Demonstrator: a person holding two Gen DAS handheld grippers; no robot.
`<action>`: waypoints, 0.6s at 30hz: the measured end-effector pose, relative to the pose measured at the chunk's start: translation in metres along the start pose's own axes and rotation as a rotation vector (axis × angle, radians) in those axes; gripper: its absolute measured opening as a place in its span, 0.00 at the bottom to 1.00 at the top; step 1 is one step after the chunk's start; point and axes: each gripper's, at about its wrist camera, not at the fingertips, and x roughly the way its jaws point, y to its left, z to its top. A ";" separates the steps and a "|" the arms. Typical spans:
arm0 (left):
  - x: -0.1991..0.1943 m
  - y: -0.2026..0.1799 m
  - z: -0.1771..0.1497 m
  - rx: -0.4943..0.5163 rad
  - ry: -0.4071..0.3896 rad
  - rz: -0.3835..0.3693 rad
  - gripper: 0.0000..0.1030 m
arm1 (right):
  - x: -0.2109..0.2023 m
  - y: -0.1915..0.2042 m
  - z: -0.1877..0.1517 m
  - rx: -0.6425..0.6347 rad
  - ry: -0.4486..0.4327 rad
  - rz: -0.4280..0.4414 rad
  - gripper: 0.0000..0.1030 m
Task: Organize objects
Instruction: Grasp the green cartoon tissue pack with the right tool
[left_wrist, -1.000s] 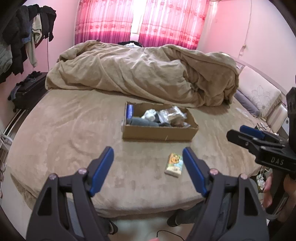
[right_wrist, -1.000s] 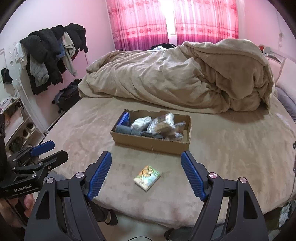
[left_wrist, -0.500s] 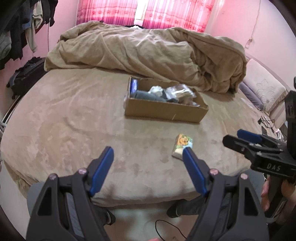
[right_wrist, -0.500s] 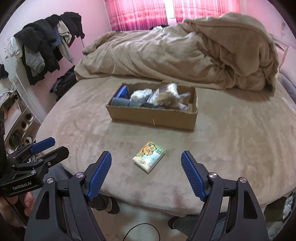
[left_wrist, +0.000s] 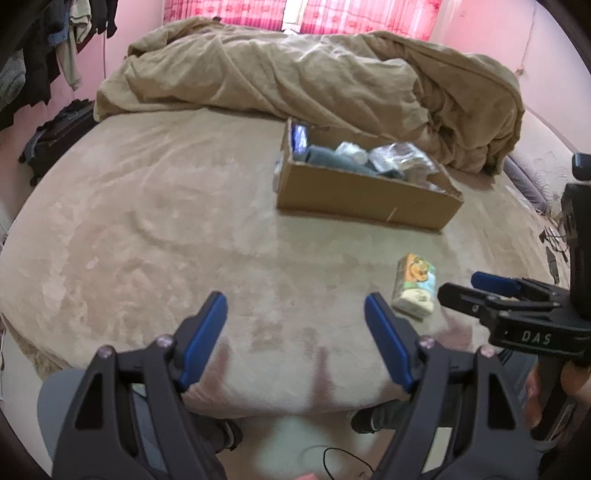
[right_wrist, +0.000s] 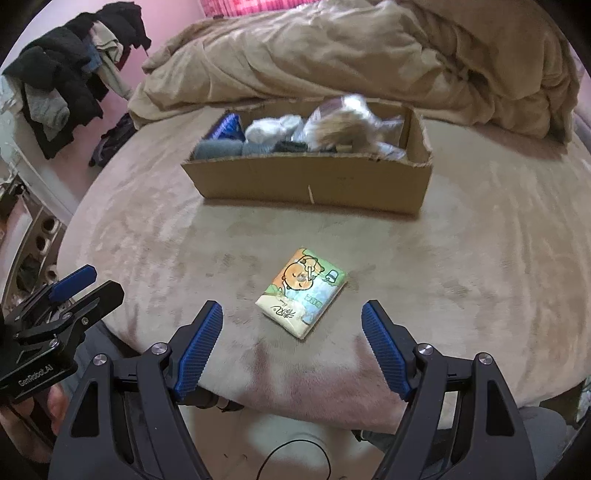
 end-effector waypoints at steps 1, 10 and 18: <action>0.004 0.001 -0.001 -0.003 0.005 0.001 0.76 | 0.005 0.001 0.001 -0.002 0.010 0.000 0.78; 0.043 0.015 -0.003 -0.026 0.063 -0.004 0.76 | 0.053 0.004 0.009 -0.020 0.083 -0.013 0.78; 0.064 0.021 -0.010 -0.065 0.118 -0.015 0.76 | 0.073 0.003 0.008 -0.029 0.104 -0.028 0.58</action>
